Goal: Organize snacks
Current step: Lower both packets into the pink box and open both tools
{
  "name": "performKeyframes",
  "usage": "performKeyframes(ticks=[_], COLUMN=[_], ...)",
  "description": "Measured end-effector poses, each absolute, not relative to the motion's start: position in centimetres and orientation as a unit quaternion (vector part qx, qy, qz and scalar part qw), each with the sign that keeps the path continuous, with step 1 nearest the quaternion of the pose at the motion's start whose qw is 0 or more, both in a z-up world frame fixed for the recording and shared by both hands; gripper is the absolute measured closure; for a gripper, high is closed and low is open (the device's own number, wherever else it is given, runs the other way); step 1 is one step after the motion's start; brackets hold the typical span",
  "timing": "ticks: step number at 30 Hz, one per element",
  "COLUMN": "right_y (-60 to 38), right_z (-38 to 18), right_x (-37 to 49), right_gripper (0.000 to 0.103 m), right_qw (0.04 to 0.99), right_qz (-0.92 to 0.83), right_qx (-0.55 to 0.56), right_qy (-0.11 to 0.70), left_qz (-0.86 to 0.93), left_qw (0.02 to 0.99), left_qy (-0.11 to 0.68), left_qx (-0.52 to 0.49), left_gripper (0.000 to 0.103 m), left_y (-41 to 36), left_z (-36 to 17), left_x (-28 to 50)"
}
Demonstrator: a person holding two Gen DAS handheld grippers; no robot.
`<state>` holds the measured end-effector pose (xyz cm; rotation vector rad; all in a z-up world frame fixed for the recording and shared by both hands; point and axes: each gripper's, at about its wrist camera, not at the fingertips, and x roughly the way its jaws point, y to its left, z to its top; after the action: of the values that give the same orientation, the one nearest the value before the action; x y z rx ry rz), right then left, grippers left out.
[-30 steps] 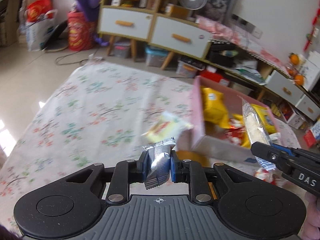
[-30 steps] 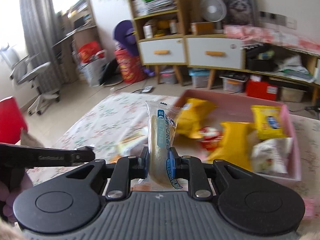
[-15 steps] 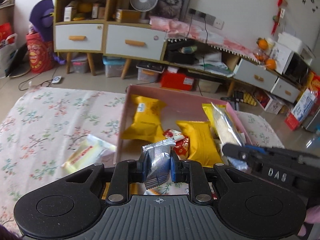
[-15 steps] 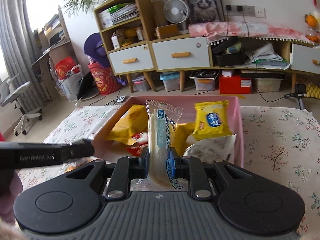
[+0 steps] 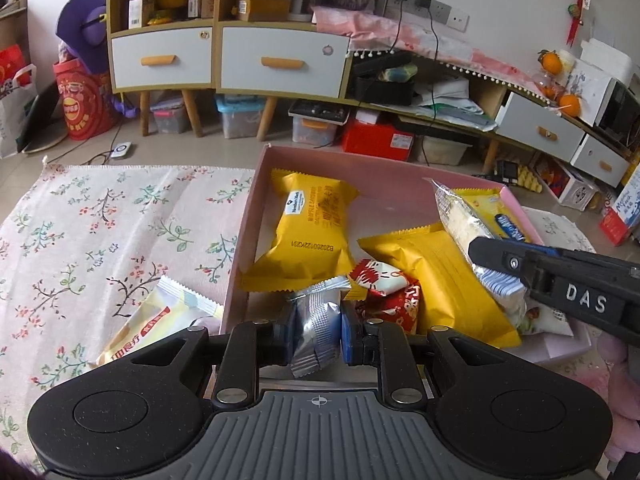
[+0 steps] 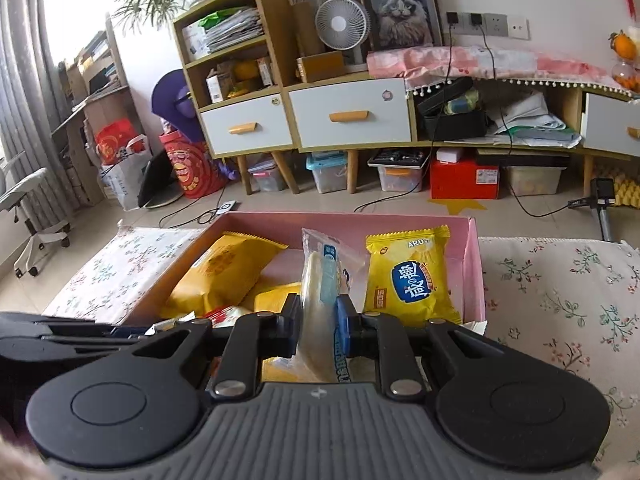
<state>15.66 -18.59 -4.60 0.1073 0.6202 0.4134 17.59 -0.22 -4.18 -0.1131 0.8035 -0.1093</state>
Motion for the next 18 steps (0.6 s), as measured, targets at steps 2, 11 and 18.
performKeyframes(ticks=[2, 11, 18], right_y=[-18.6, -19.2, -19.6], right_z=[-4.7, -3.8, -2.2], right_x=[16.0, 15.3, 13.9], right_gripper=[0.086, 0.069, 0.051], right_qw=[0.932, 0.934, 0.935], right_qz=[0.194, 0.182, 0.179], right_qx=[0.053, 0.076, 0.078], right_qy=[0.303, 0.298, 0.295], left_qz=[-0.054, -0.057, -0.061], left_qw=[0.919, 0.923, 0.925], left_qy=[0.387, 0.379, 0.375], left_qx=[-0.048, -0.029, -0.026], left_gripper=[0.081, 0.052, 0.034], left_y=[-0.4, -0.9, -0.9], left_z=[-4.3, -3.4, -1.9], left_x=[17.6, 16.7, 14.8])
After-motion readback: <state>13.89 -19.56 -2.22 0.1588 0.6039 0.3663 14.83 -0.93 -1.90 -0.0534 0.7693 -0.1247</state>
